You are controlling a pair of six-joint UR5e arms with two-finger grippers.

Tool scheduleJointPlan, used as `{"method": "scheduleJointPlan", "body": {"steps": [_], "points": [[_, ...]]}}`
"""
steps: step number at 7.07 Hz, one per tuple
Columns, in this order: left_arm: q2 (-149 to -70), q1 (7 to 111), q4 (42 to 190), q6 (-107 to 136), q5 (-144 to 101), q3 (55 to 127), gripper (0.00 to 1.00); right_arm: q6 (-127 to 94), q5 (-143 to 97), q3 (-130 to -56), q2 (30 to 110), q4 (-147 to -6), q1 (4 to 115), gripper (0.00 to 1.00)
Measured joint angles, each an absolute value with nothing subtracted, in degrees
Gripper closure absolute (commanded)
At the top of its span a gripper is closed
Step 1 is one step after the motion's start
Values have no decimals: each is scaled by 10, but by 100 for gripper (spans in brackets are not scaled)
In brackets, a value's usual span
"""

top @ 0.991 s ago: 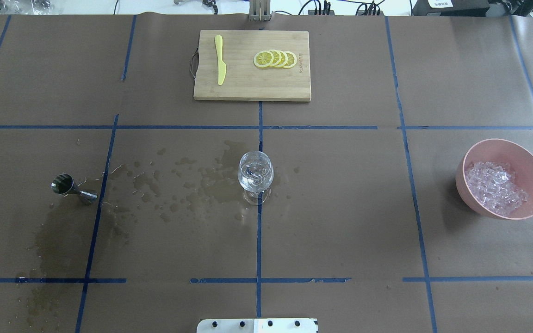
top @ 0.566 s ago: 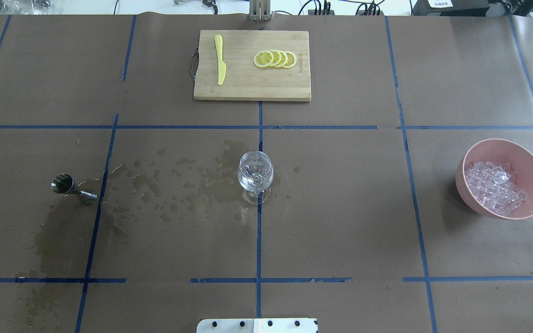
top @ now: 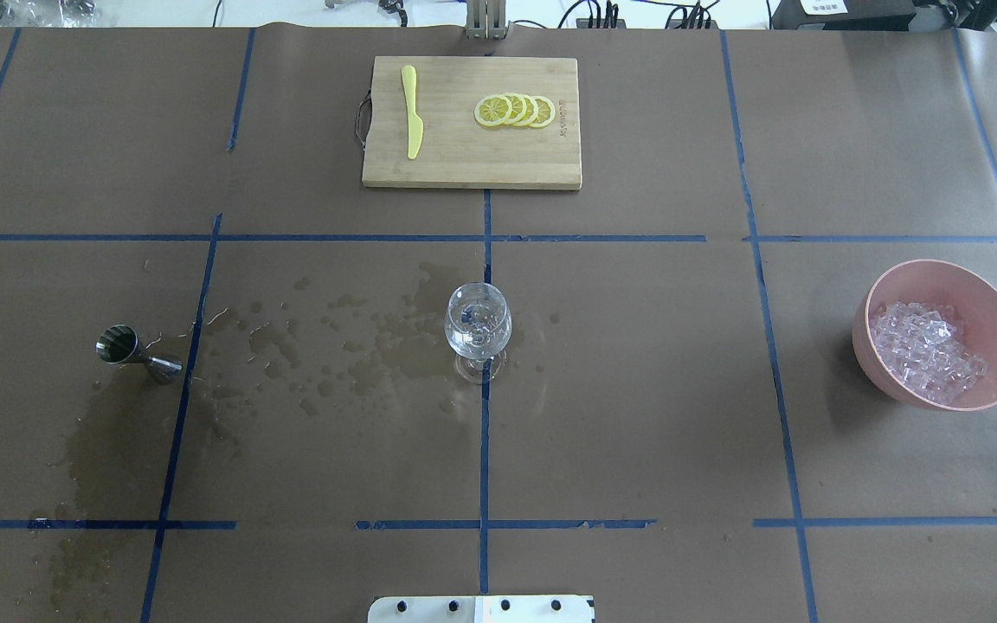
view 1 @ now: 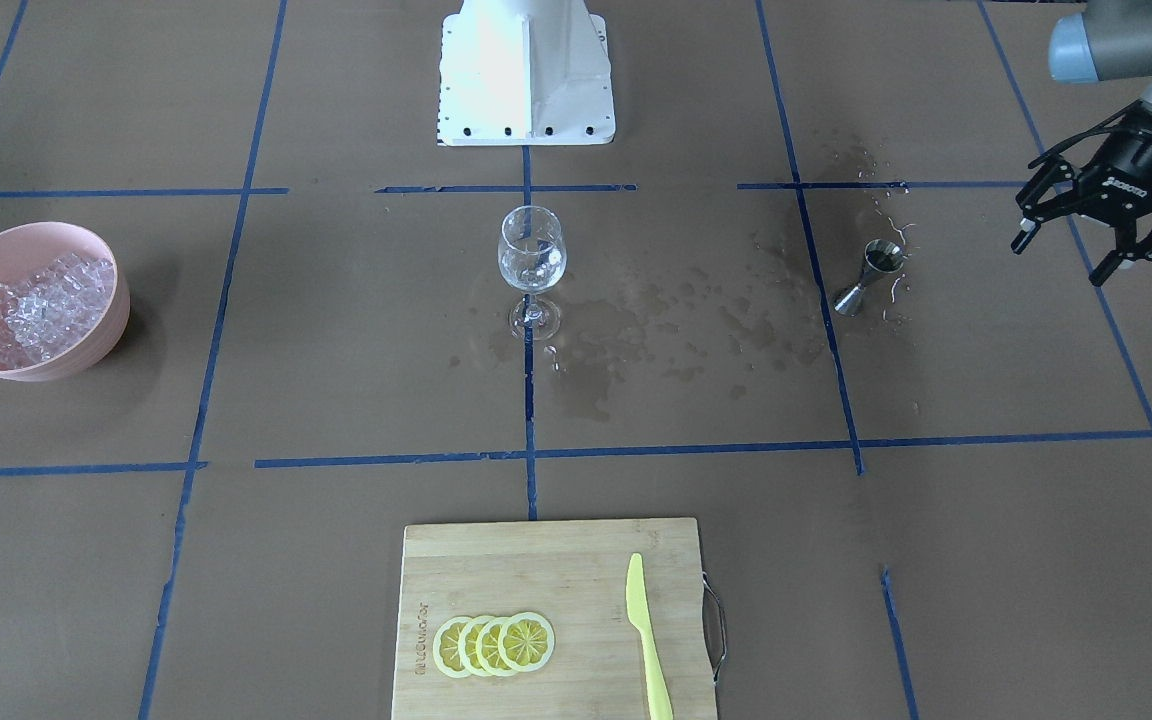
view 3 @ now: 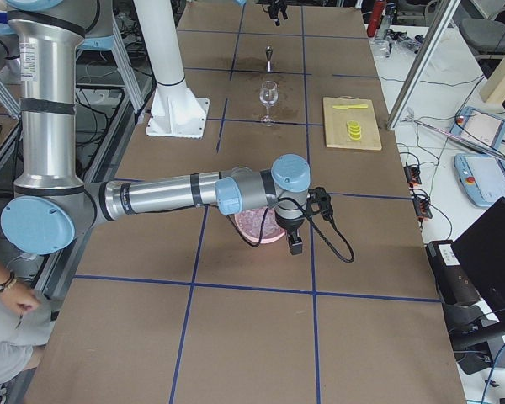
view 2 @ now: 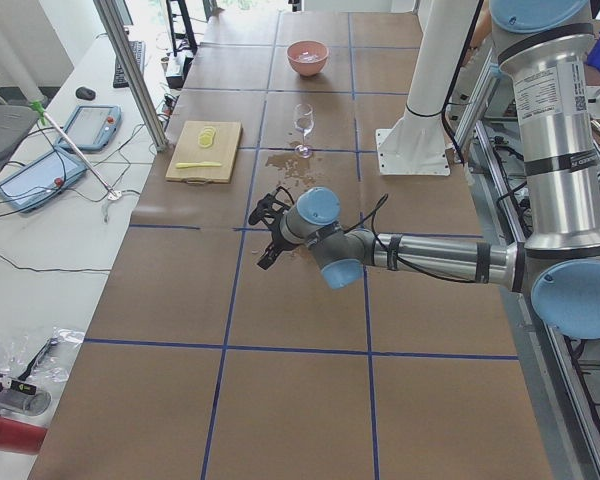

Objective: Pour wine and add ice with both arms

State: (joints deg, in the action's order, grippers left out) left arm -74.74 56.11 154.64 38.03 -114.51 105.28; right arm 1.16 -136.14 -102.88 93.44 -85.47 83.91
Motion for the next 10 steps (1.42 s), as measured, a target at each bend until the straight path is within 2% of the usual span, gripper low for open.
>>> {"method": "scheduleJointPlan", "body": {"steps": [3, 6, 10], "points": [[-704, 383, 1632, 510, -936, 1097, 0, 12, -1361, -1020, 934, -853, 833, 0], [-691, 196, 1637, 550, -667, 1106, 0, 12, -1362, -1013, 935, -852, 832, 0], [-706, 120, 1636, 594, -541, 1059, 0, 12, -1363, -1007, 935, -852, 831, 0]]}}
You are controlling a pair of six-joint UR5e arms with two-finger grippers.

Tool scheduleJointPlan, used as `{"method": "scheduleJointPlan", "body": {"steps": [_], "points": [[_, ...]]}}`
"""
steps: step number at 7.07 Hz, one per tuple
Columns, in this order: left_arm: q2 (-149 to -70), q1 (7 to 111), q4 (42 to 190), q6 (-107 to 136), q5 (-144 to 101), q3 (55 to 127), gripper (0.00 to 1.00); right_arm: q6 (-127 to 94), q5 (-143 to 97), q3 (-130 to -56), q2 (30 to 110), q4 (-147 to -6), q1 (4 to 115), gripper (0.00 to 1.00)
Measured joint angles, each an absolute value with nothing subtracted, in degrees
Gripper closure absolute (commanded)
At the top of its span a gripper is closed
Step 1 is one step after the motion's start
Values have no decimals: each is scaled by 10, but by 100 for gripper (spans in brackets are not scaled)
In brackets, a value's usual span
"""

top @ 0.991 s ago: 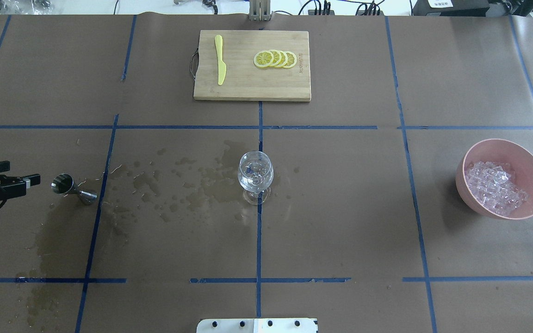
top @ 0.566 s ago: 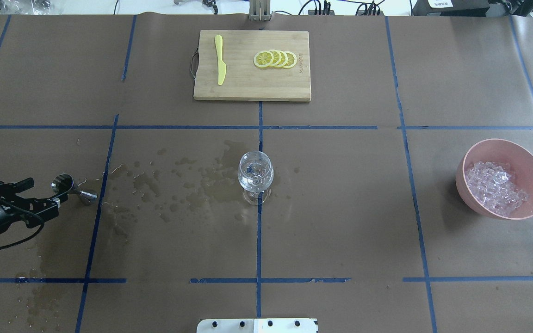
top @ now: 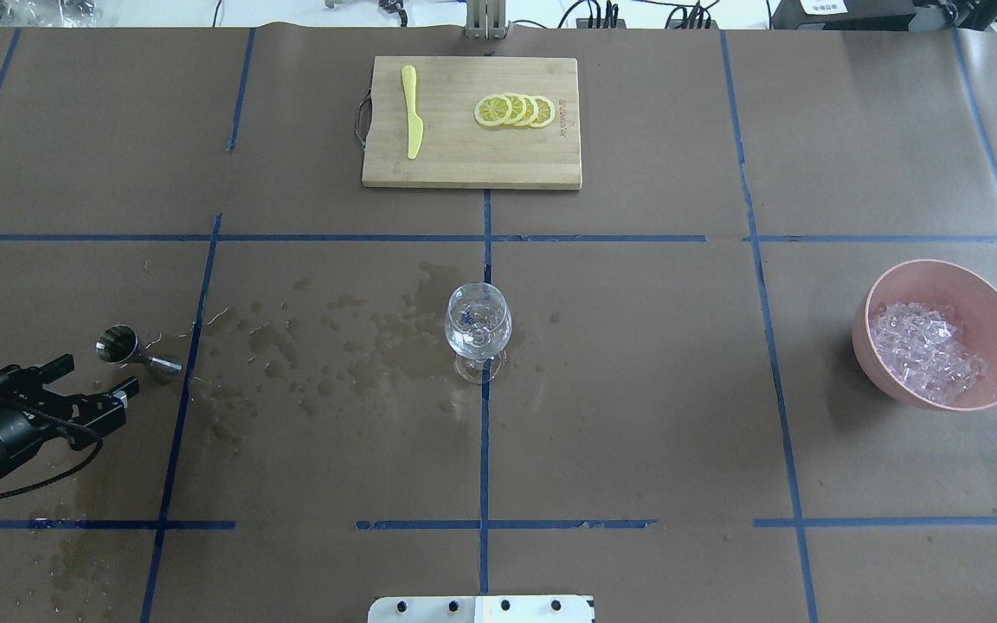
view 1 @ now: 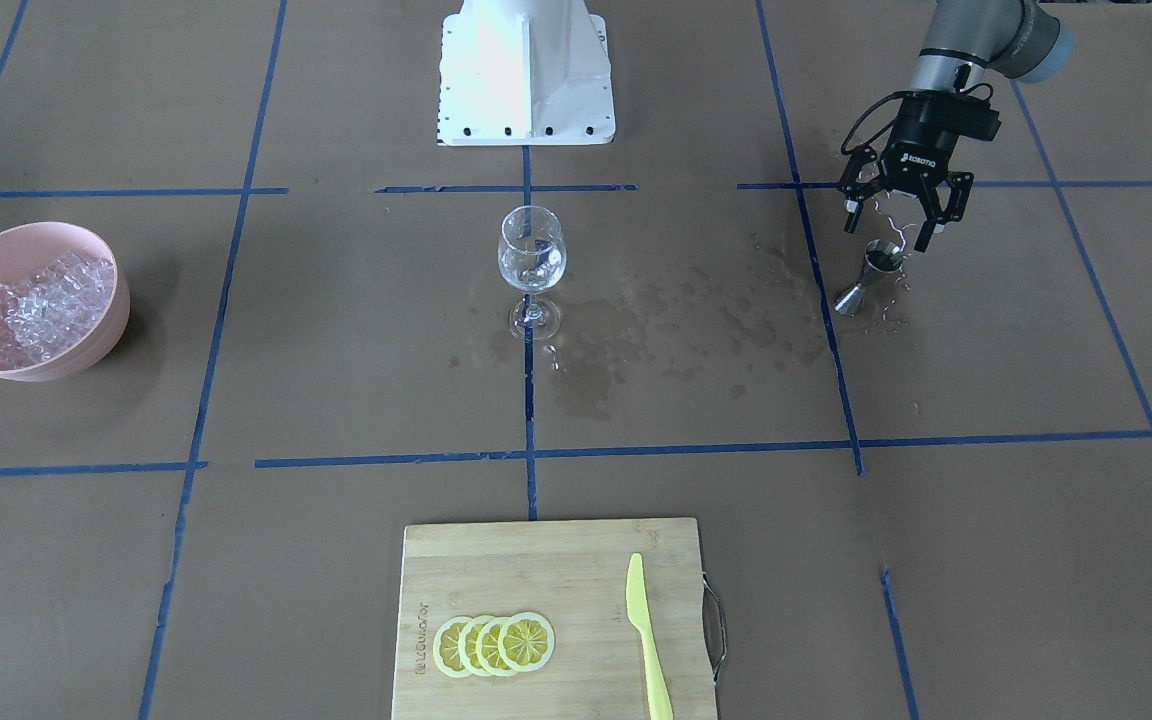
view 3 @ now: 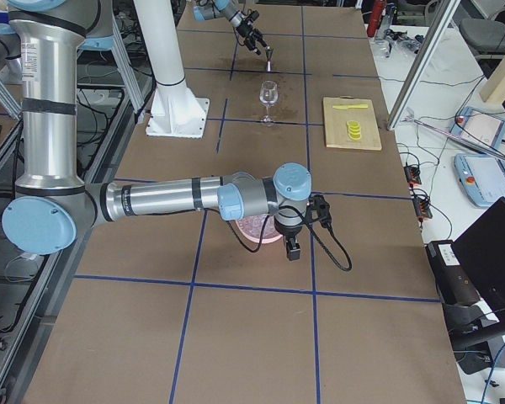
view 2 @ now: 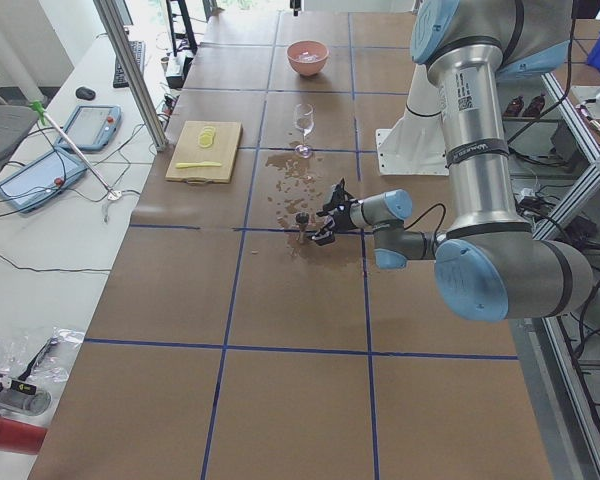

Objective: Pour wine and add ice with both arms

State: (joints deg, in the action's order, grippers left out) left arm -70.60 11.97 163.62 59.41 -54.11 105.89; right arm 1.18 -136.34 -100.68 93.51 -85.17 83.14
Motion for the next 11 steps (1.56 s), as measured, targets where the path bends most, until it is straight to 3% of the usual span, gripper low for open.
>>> {"method": "scheduleJointPlan", "body": {"steps": [3, 4, 11], "points": [[-753, 115, 1636, 598, -506, 1012, 2, 12, -1363, -1006, 935, -852, 831, 0], [-762, 115, 1636, 597, -502, 1003, 10, 12, -1363, -1006, 935, -852, 831, 0], [-797, 115, 1636, 594, -462, 965, 23, 12, -1363, -1003, 934, -851, 831, 0]]}}
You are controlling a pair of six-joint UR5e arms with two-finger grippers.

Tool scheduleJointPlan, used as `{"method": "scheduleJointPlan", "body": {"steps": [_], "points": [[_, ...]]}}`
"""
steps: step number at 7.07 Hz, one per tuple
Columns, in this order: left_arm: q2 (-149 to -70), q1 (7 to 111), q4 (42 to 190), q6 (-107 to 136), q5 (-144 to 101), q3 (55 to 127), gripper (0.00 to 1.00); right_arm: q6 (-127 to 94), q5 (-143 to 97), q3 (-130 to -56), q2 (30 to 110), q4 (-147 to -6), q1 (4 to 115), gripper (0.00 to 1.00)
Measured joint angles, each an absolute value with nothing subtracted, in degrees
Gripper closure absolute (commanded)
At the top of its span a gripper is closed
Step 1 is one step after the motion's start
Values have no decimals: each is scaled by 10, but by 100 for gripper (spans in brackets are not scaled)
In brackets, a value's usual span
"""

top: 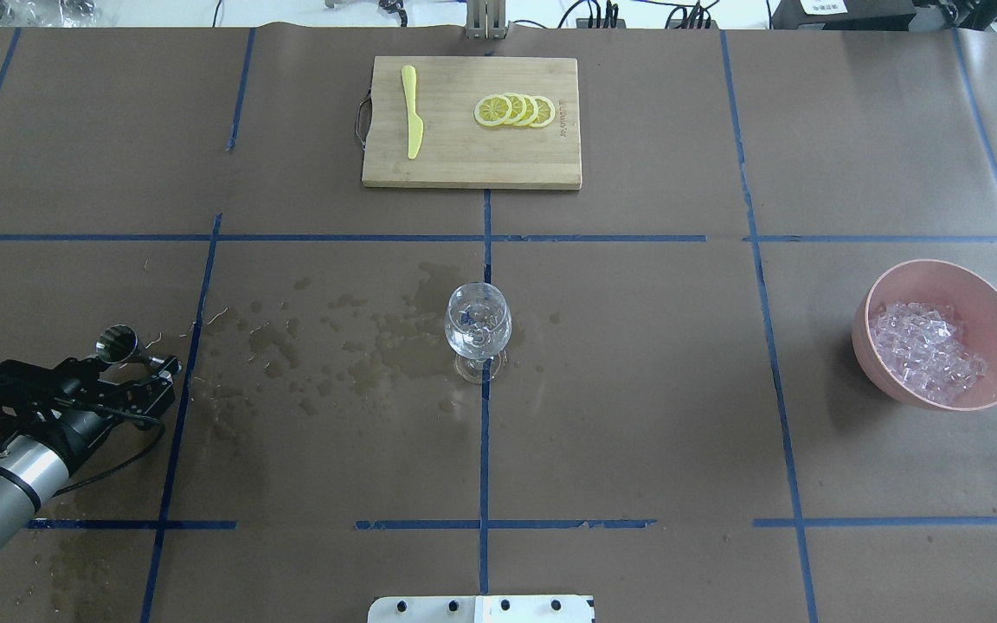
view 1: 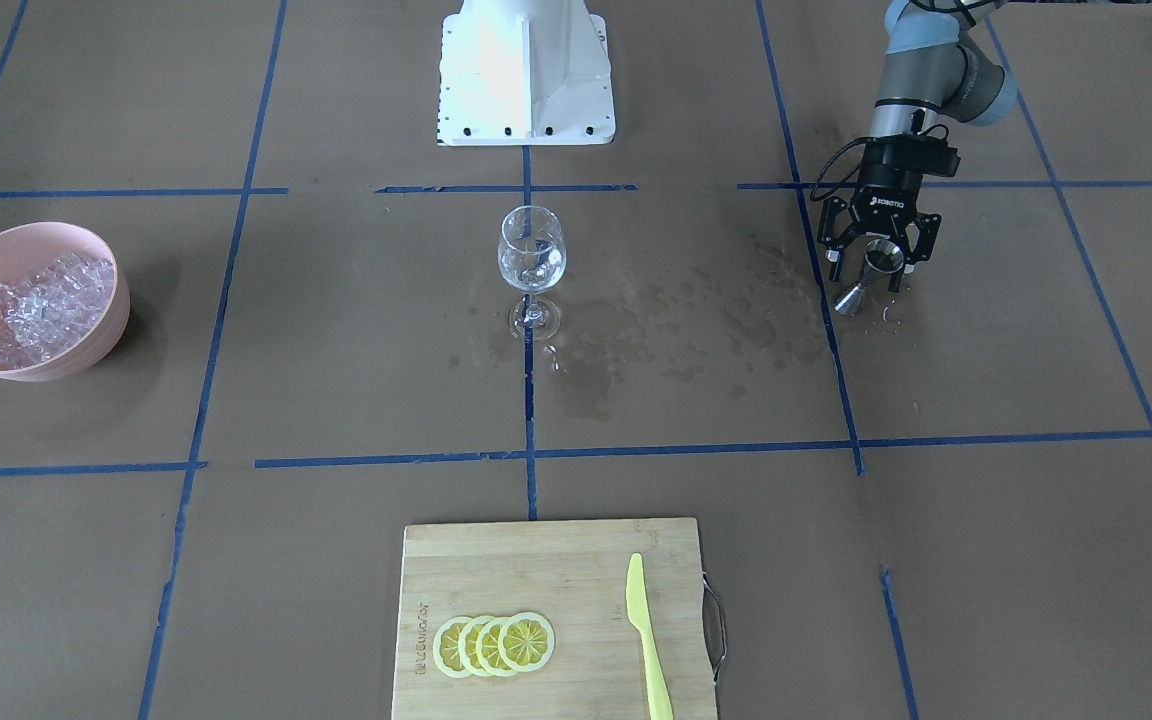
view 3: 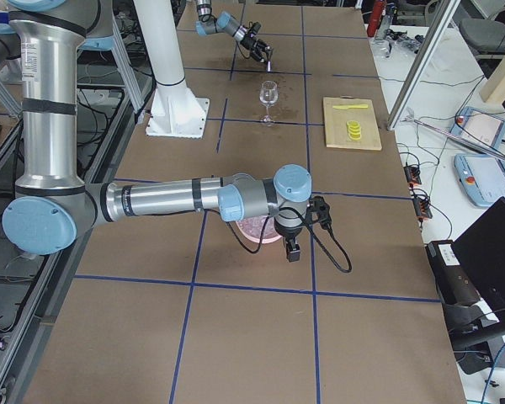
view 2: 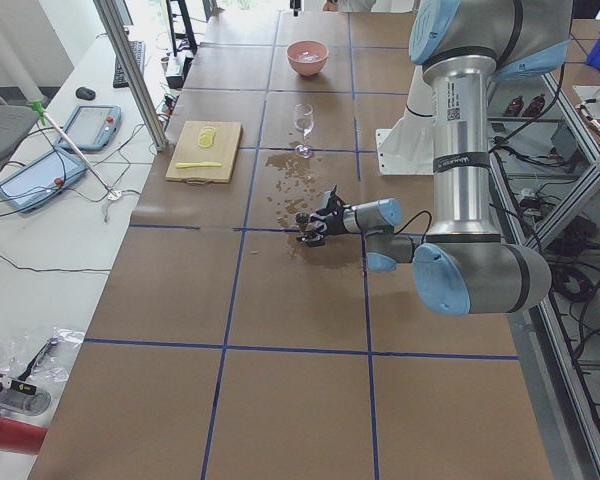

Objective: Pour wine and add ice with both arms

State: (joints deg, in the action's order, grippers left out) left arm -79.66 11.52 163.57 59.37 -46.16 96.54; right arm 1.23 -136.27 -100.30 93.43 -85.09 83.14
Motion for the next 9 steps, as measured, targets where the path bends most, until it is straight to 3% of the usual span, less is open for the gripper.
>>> {"method": "scheduleJointPlan", "body": {"steps": [3, 6, 9], "points": [[-798, 115, 1636, 593, -461, 962, 54, 12, -1363, -1003, 934, -851, 831, 0], [-798, 115, 1636, 592, -461, 960, 100, 12, -1362, -1002, 934, -851, 831, 0], [-798, 117, 1636, 590, -461, 970, 100, 12, -1362, -999, 934, -851, 831, 0]]}}
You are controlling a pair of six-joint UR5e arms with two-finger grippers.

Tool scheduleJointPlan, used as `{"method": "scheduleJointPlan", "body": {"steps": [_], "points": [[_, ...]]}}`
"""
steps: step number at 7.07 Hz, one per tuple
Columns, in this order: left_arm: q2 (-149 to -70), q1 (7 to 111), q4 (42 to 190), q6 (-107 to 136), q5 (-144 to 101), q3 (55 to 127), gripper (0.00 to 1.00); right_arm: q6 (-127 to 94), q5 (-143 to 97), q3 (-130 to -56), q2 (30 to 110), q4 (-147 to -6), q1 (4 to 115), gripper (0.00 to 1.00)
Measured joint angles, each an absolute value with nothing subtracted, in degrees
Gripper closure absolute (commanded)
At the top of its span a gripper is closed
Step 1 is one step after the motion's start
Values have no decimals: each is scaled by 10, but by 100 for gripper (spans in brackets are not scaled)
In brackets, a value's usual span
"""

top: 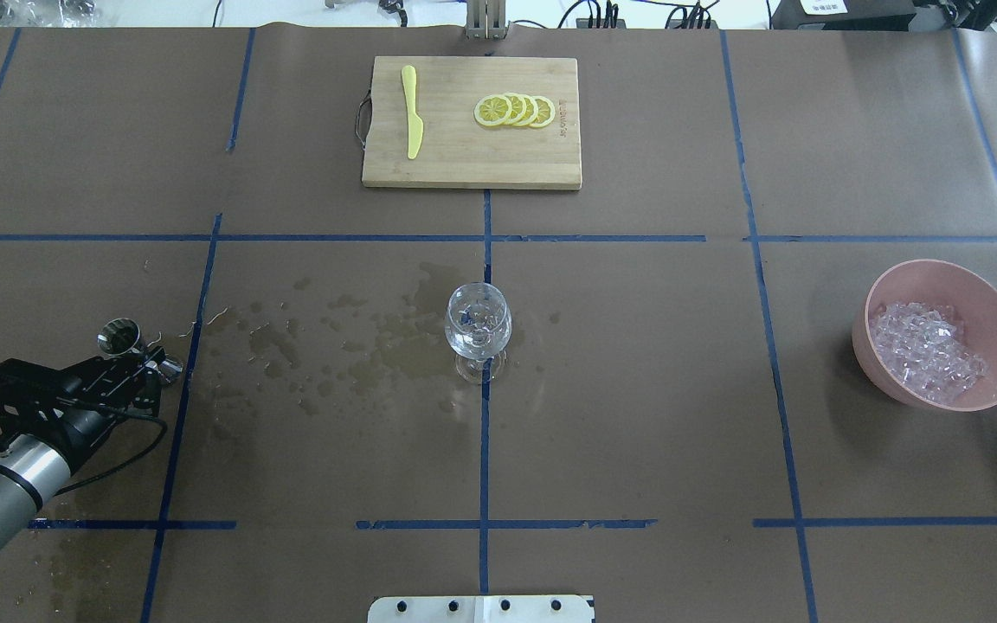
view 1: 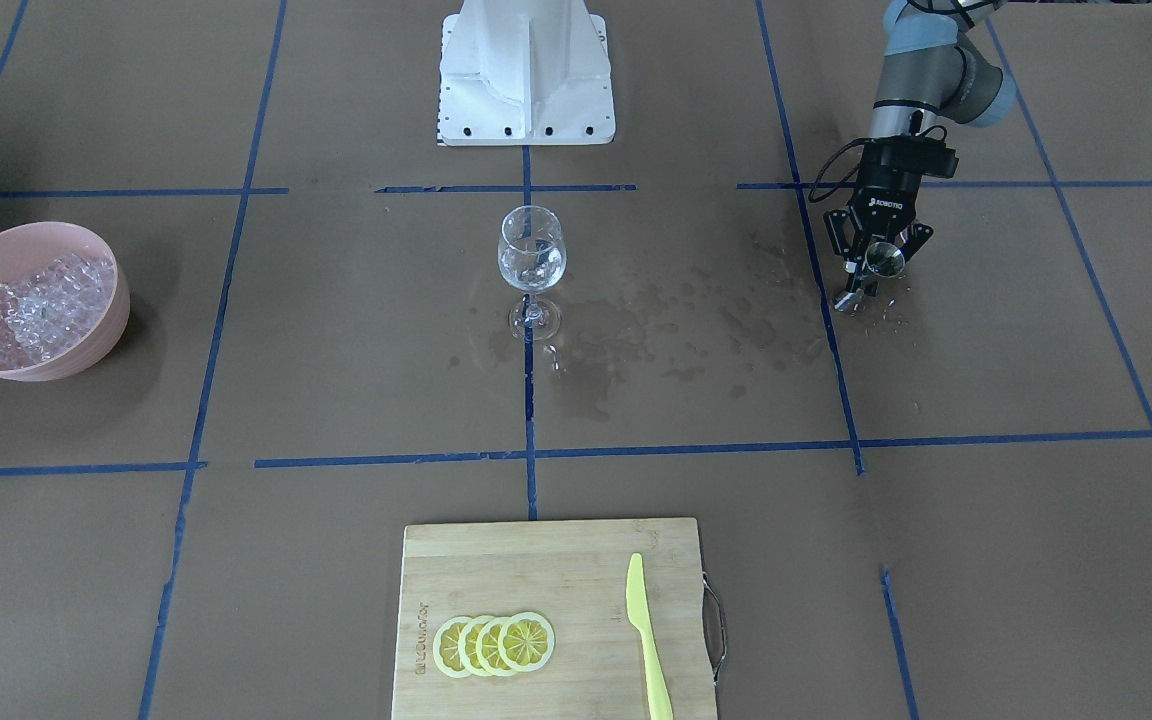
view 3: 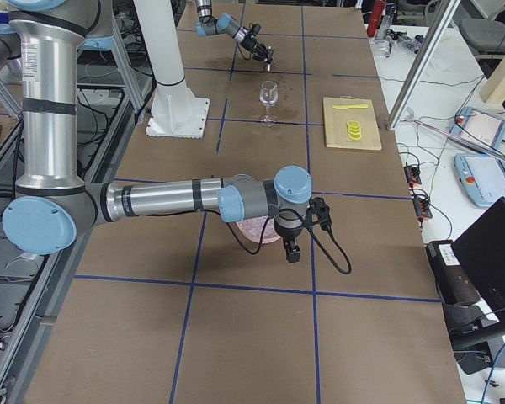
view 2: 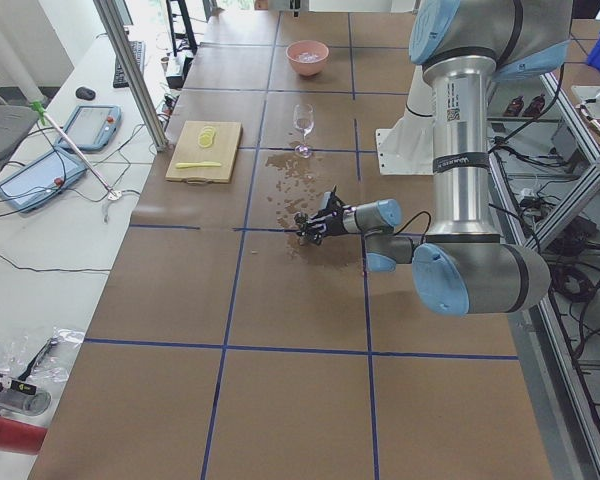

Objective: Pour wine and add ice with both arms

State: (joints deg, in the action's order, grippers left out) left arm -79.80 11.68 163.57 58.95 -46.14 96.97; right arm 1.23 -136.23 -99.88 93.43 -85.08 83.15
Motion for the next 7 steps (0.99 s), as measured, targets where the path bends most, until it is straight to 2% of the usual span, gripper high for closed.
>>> {"method": "scheduleJointPlan", "body": {"steps": [5, 7], "points": [[-806, 119, 1635, 497, -460, 1032, 100, 12, -1363, -999, 934, -851, 831, 0], [-857, 121, 1604, 460, -459, 1040, 100, 12, -1362, -998, 934, -851, 831, 0]]}}
